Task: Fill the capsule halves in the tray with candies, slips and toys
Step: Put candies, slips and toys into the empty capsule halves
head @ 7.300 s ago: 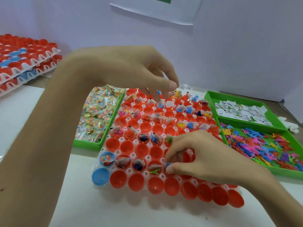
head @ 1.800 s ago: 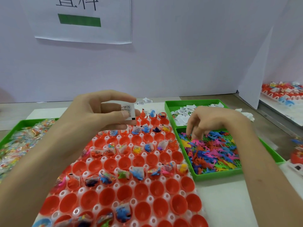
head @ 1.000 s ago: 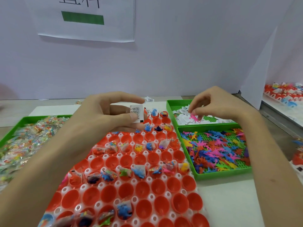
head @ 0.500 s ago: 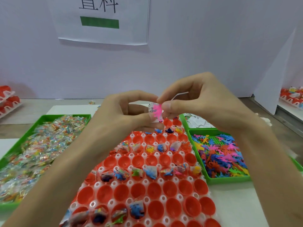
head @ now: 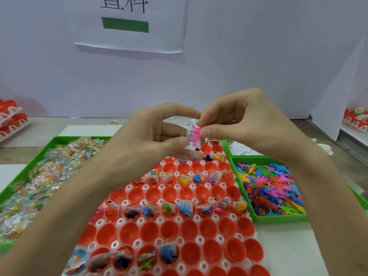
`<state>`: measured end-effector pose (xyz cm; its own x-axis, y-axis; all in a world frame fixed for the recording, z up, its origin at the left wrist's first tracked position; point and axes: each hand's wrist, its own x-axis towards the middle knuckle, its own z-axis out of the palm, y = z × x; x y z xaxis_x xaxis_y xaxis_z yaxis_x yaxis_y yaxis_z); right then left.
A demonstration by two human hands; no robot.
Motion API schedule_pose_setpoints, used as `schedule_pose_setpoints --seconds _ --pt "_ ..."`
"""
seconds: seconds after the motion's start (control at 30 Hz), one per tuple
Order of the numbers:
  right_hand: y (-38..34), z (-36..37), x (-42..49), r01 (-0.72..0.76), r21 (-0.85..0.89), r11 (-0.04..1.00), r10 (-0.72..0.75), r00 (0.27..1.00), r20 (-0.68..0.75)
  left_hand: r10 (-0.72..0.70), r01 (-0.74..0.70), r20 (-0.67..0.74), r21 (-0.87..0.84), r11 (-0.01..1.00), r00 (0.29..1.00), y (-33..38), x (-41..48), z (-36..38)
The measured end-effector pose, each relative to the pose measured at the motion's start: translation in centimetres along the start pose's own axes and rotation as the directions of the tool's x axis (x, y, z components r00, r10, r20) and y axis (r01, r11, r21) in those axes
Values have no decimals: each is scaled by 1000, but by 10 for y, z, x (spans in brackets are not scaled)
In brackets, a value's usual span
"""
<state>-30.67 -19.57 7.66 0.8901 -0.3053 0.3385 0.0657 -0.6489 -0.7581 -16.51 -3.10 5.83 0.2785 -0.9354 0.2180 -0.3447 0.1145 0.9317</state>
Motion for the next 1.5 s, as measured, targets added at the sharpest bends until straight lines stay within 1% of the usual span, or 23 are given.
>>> schedule_pose_setpoints --seconds 0.17,0.3,0.4,0.53,0.63,0.77,0.87,1.0,1.13,1.23,1.3,1.4,1.5 --pt "-1 3 1 28 -85 996 -31 999 -26 -9 10 -24 12 1000 1000 0 0 0" --pt "-5 2 -1 57 -92 994 -57 998 7 -19 19 -14 21 1000 1000 1 0 1" --pt "-8 3 -2 73 -150 986 -71 997 16 -34 33 5 33 999 999 2 0 0" --pt "-12 5 -4 113 -221 969 -113 994 16 -73 73 1 12 997 997 4 -3 0" --pt "-14 11 -4 143 -242 960 -140 990 31 -110 110 10 -2 994 994 3 -3 1" --pt "-15 16 -4 120 -265 957 -115 993 37 -111 108 59 48 993 992 3 -2 1" --pt "-15 15 -4 102 -268 958 -103 995 12 -94 91 60 42 995 994 4 -1 1" --pt "-15 15 -5 98 -282 955 -105 994 -10 -72 71 37 29 997 997 5 -2 3" --pt "-15 17 -4 98 -287 953 -107 994 -15 -52 52 -7 62 997 999 4 -1 5" --pt "-14 17 -3 101 -268 958 -112 993 -26 -26 32 -48 128 991 999 2 -1 6" --pt "-13 15 -2 64 -252 966 -72 997 -23 3 11 -77 182 983 997 1 0 6" --pt "-12 16 -3 24 -276 961 -23 1000 9 26 3 -129 220 975 991 -1 1 7" --pt "-12 21 -2 34 -289 957 -36 999 -2 34 16 -154 309 951 987 -2 2 8"
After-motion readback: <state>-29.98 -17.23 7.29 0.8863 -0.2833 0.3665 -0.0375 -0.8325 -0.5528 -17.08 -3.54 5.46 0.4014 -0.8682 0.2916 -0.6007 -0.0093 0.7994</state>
